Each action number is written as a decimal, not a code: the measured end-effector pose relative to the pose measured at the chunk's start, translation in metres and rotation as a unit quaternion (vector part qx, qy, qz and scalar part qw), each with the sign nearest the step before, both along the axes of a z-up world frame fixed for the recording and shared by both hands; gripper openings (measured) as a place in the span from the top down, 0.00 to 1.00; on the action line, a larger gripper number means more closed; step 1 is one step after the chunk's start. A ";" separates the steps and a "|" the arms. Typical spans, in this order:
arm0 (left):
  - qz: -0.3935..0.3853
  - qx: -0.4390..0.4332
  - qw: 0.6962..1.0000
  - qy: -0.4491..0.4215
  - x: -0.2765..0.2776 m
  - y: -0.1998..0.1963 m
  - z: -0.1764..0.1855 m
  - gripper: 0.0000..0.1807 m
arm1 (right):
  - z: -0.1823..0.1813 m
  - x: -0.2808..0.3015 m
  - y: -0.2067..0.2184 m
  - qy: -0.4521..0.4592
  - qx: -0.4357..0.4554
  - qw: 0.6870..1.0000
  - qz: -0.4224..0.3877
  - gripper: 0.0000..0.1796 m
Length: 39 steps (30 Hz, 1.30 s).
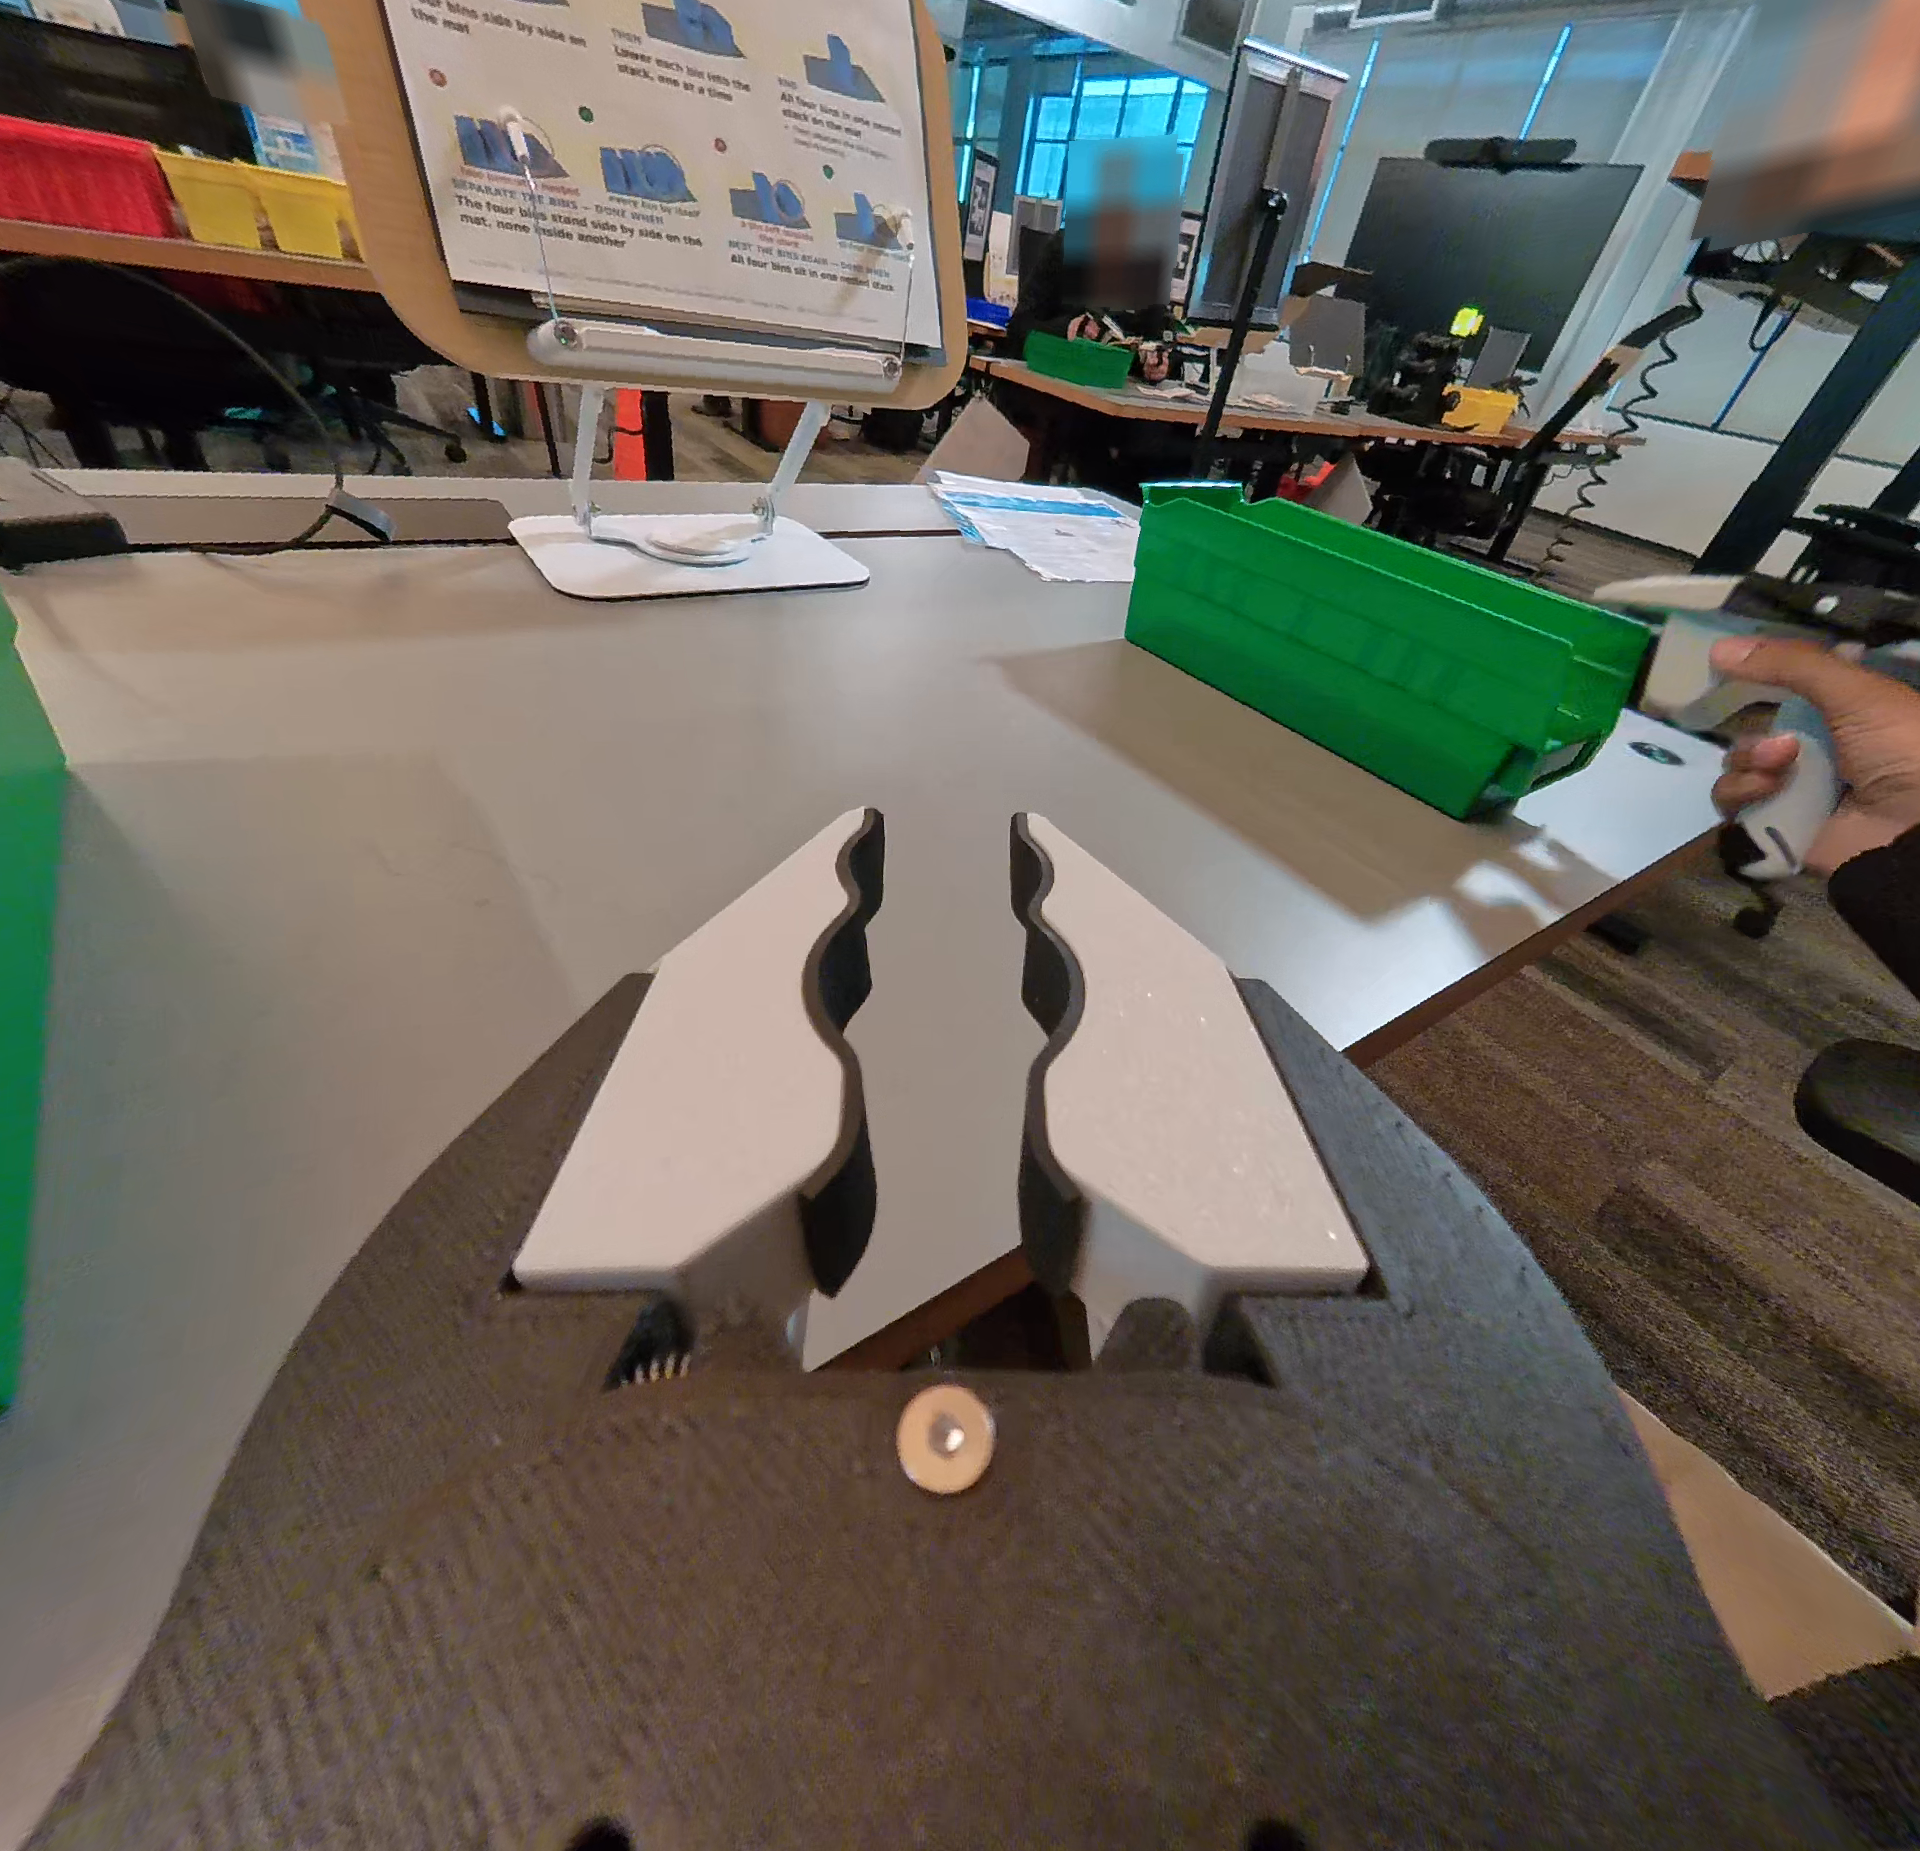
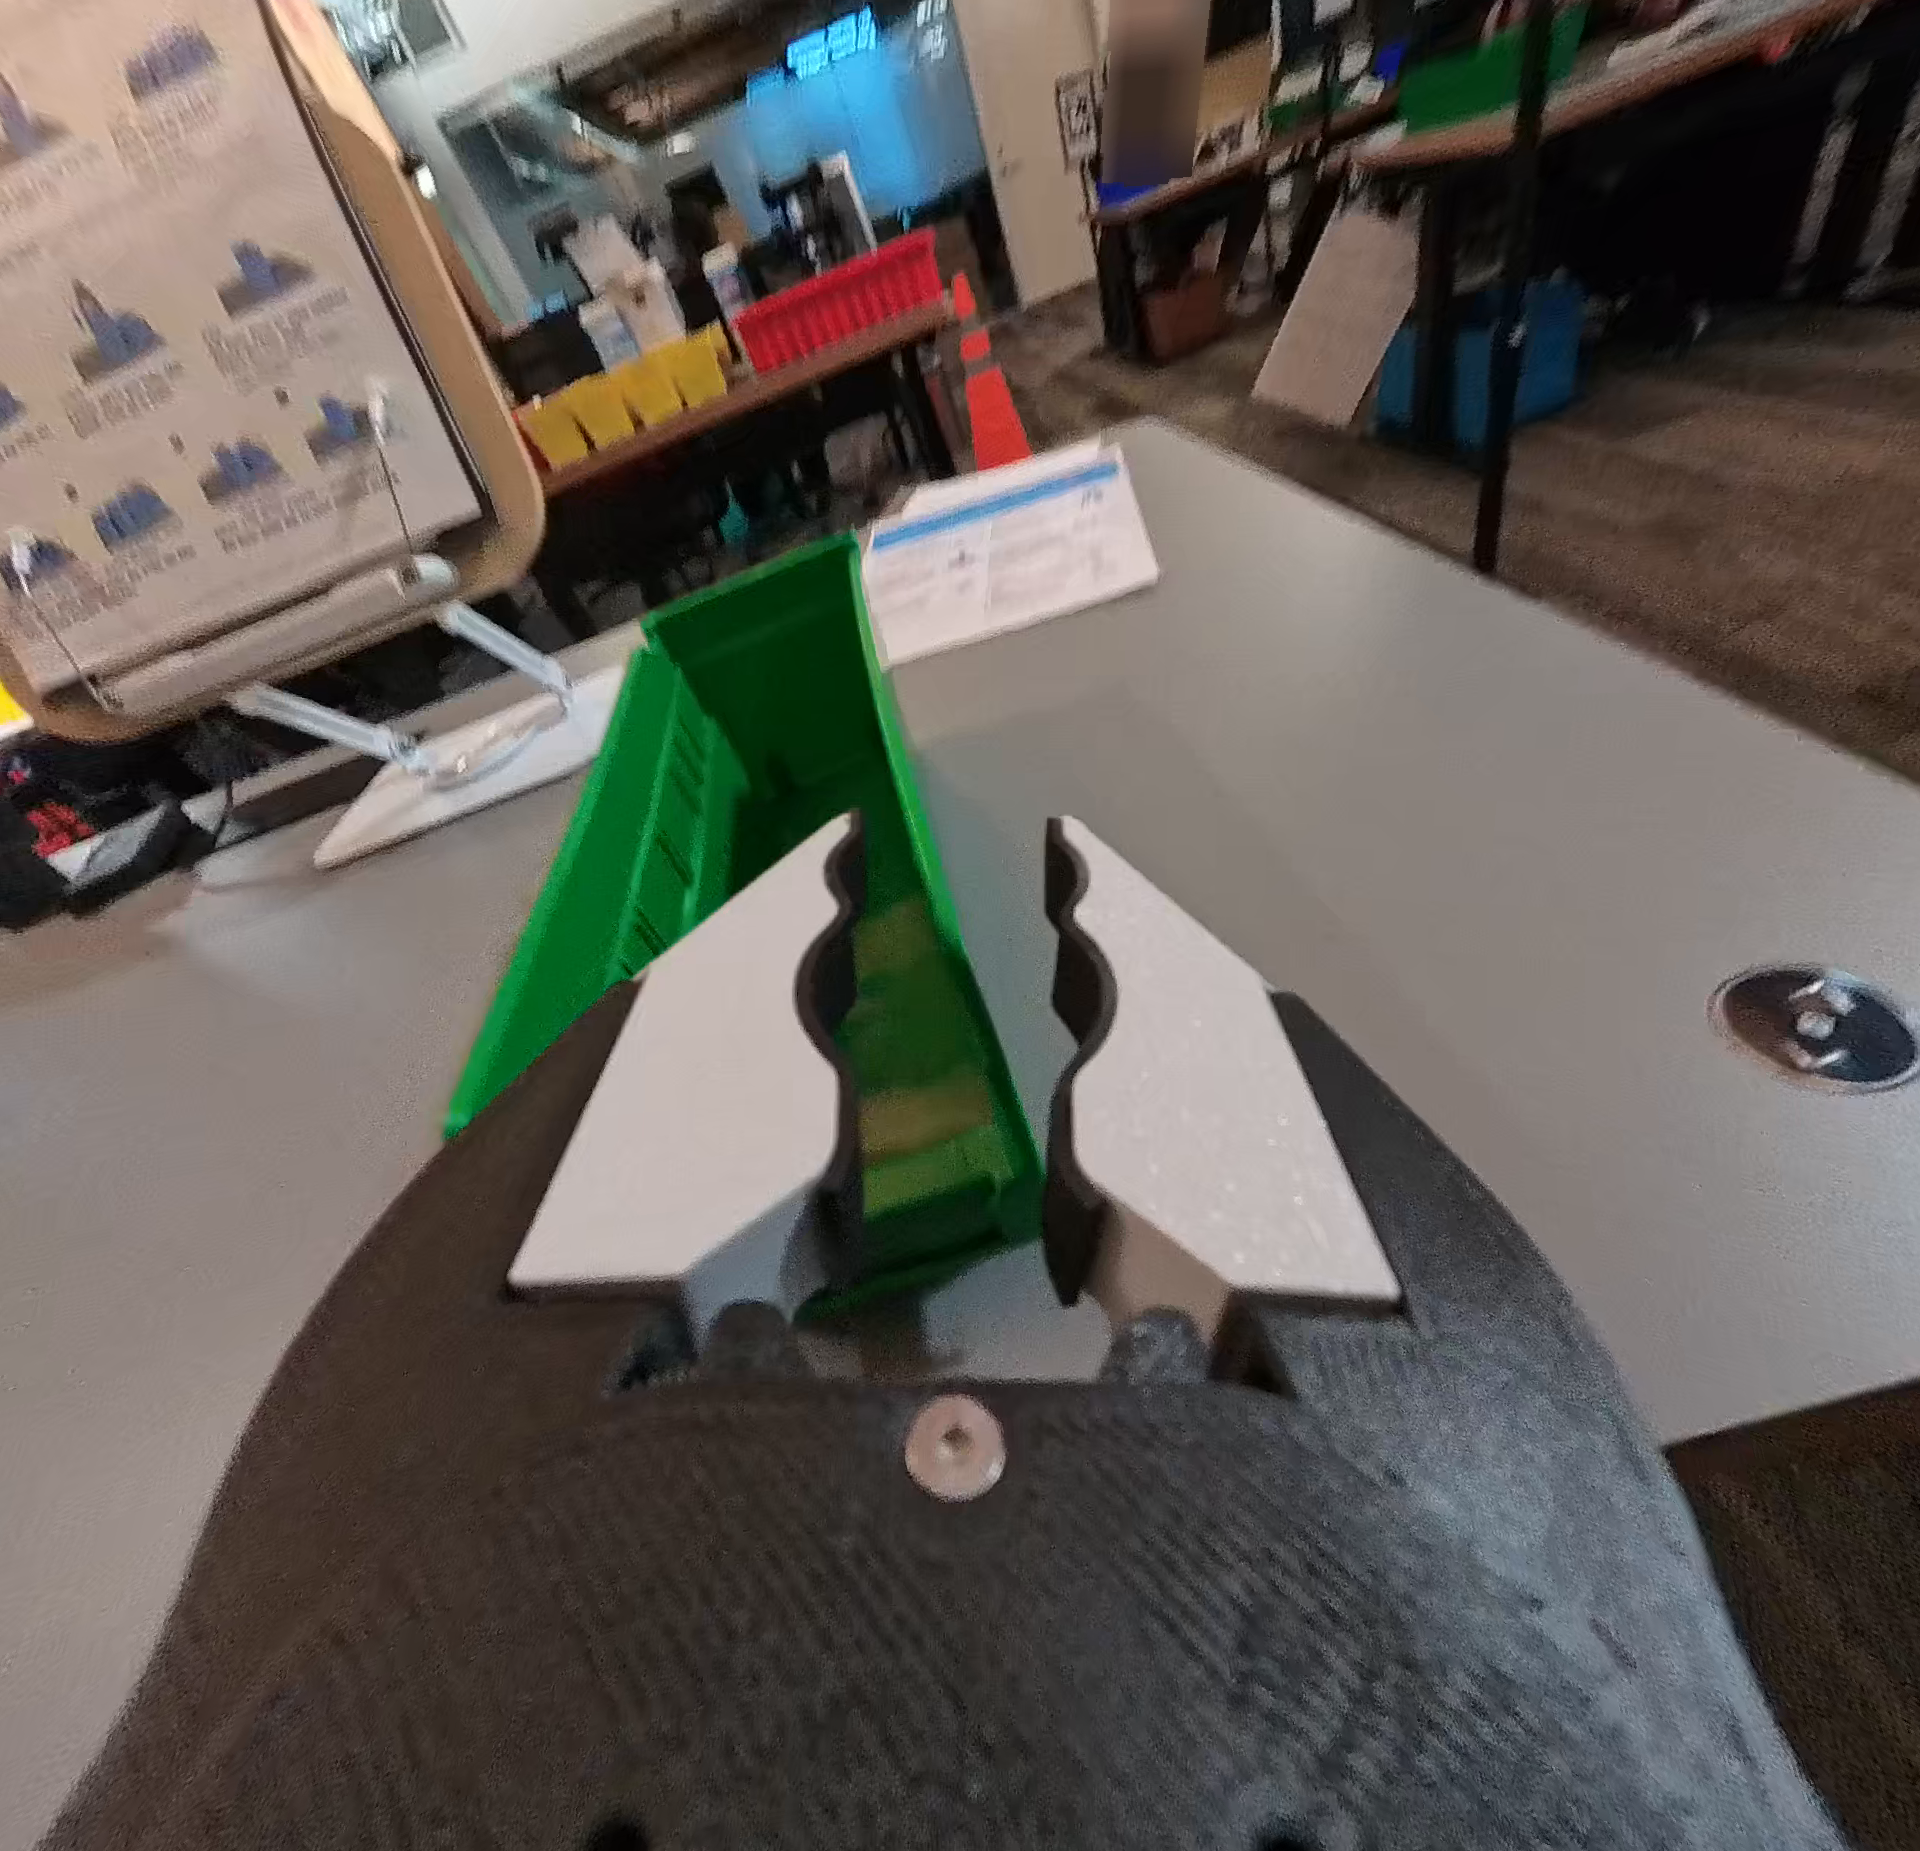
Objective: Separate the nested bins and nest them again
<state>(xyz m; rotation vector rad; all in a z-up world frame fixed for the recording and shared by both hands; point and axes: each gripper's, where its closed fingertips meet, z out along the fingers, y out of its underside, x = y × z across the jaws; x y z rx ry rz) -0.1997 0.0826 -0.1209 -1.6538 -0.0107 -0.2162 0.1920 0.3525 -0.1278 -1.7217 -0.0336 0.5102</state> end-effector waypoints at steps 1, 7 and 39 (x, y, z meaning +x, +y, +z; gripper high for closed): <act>0.000 0.000 1.000 0.001 0.000 0.000 0.000 0.88 | 0.014 0.001 -0.002 0.002 0.025 1.000 -0.008 0.80; -0.006 0.002 1.000 0.003 0.003 0.001 -0.001 0.87 | 0.101 -0.055 -0.051 -0.084 0.231 0.969 -0.001 0.89; 0.256 0.059 0.964 0.028 -0.259 -0.066 0.027 0.96 | -0.030 -0.274 -0.125 0.035 -0.082 0.937 0.338 1.00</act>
